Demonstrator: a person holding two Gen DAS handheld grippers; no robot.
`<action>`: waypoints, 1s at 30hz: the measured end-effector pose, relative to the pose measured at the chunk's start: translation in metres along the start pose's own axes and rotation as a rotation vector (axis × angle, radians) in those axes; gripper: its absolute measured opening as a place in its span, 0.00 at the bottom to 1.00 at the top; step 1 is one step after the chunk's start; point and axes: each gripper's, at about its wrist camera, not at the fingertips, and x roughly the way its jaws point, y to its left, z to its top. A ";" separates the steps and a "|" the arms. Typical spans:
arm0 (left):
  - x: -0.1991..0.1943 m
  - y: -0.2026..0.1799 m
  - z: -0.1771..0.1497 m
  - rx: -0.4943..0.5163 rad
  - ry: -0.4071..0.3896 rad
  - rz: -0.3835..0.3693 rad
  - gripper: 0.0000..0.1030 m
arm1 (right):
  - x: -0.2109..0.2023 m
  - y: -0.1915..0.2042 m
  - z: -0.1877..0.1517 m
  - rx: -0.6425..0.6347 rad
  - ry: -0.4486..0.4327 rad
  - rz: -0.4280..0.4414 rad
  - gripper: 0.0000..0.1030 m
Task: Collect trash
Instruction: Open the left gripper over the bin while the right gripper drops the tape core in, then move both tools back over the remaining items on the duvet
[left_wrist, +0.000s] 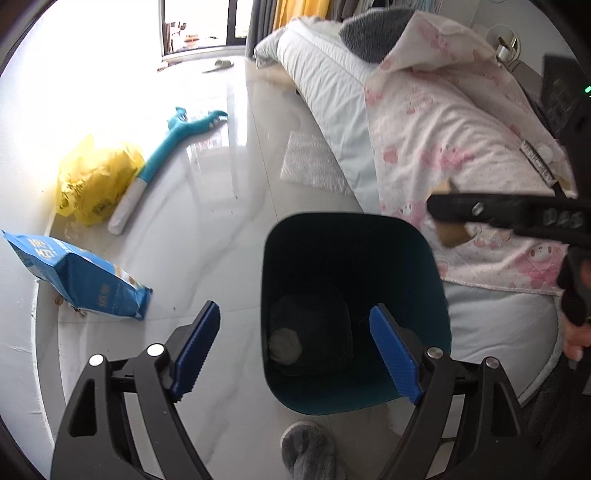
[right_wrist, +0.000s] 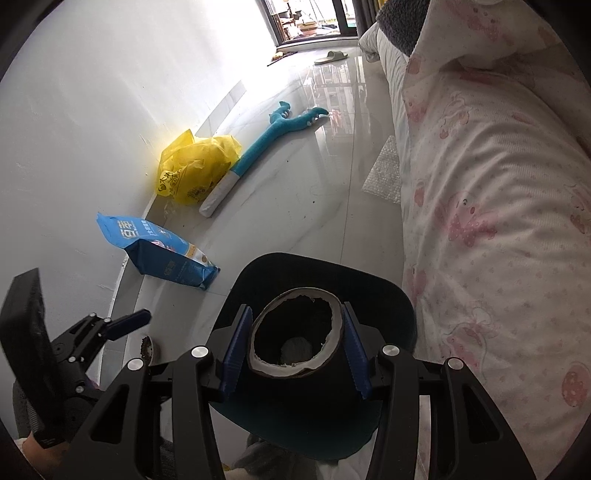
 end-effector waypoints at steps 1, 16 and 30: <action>-0.006 0.001 0.001 0.003 -0.024 0.006 0.84 | 0.005 -0.001 -0.001 0.002 0.009 0.000 0.48; -0.080 -0.013 0.026 0.021 -0.270 -0.036 0.92 | 0.064 -0.004 -0.022 -0.015 0.162 -0.096 0.48; -0.135 -0.030 0.042 0.022 -0.459 -0.058 0.93 | 0.048 0.005 -0.028 -0.079 0.153 -0.053 0.67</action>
